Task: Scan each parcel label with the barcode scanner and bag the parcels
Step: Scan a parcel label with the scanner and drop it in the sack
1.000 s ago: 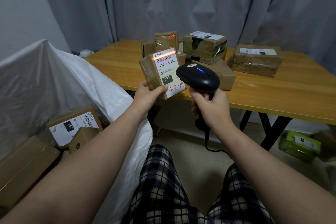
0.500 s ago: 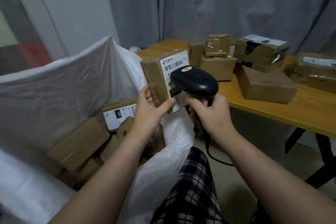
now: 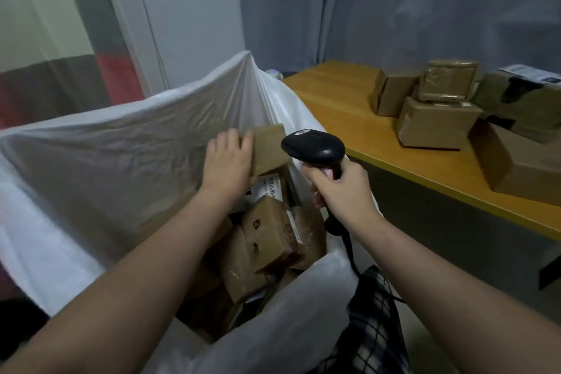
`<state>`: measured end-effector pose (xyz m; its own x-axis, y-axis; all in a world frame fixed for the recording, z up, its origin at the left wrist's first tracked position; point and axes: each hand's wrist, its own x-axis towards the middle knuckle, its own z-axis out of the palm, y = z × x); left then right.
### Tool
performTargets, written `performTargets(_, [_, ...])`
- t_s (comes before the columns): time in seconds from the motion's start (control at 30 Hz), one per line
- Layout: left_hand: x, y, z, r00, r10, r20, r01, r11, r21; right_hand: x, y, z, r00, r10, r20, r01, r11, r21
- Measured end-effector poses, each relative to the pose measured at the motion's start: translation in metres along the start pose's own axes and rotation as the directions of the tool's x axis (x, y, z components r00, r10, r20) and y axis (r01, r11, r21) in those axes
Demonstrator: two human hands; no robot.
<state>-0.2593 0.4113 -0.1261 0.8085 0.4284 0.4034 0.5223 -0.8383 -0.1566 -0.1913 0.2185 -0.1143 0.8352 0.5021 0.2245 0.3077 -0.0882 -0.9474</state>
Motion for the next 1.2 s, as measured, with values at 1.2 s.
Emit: performTargets(1.2, [0.190,0.314,-0.073,0.944,0.287,-0.166,-0.330,0.845,-0.420,0.060,0.034,-0.246,0.838,0.006,-0.546,-0.029,0.999,-0.035])
